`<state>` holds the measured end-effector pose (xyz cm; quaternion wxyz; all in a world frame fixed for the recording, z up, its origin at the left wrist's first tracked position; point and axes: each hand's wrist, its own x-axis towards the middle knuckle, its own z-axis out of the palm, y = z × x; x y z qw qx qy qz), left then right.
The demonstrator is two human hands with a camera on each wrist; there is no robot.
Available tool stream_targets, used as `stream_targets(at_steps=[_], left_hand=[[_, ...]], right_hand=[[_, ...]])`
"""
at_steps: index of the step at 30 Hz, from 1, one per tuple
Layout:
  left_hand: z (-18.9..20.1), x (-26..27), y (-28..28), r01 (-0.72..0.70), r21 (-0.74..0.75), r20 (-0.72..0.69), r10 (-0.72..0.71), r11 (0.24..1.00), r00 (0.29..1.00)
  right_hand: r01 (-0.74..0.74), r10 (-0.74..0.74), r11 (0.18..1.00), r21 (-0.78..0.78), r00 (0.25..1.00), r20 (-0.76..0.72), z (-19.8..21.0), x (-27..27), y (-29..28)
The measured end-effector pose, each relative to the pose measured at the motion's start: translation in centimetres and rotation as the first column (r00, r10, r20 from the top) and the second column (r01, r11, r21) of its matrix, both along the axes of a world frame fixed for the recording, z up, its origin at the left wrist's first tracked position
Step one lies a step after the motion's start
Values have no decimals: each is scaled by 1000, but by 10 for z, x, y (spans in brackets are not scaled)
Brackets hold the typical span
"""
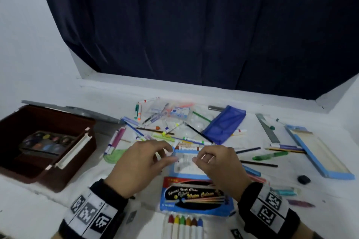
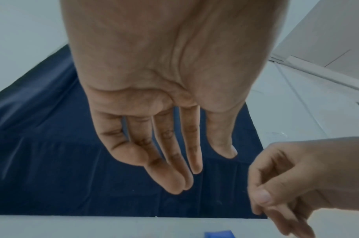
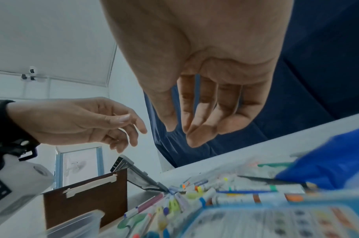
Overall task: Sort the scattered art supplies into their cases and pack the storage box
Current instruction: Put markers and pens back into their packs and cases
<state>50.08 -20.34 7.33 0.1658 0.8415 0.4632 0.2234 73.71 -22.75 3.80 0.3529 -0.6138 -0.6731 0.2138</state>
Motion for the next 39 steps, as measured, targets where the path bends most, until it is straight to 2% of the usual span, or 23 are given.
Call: stream_targets(at_steps=[4,7,12,18,20,22,26,30,32,35,36,39], left_hand=[[30,-12,50,-89,22,-74,90,996,993],[32,-17,95,-176,-28,-171,168,984,971],[-4,-24,172,-289,-168,-338,220,943,915],[-51,-21,223,-302,-231,-537,138,925,832],[-59,-17,232,-288,-264,-587,84,921,805],[-63,-10,238,-269,-269,-626,44,925,778],[-68,0,248,-285,-243,-659,57,927,750],[-65,6,251,-281,-241,-664,53,929,746],[-63,10,249,-264,-209,-679,54,942,733],[-56,12,241,-241,-143,-691,78,960,718],[-52,11,238,-232,-124,-682,87,965,726],[-34,2,229,-248,-129,-598,124,960,792]], right_hand=[[-59,59,998,25,998,11,16,-2,50],[-111,110,994,10,991,74,23,-11,94],[-249,265,963,-100,940,216,20,-29,161],[-346,443,883,-317,837,321,-8,-51,226],[-354,467,872,-339,809,357,-18,-57,240],[-362,488,864,-350,772,408,-27,-63,248],[-369,521,852,-372,672,527,-42,-71,256],[-367,499,866,-338,595,630,-41,-75,254],[-415,491,863,-289,555,671,-35,-78,247],[-494,474,849,-186,559,681,-29,-77,239],[-500,475,849,-171,583,659,-30,-76,237],[-425,441,883,-199,610,658,-22,-66,226]])
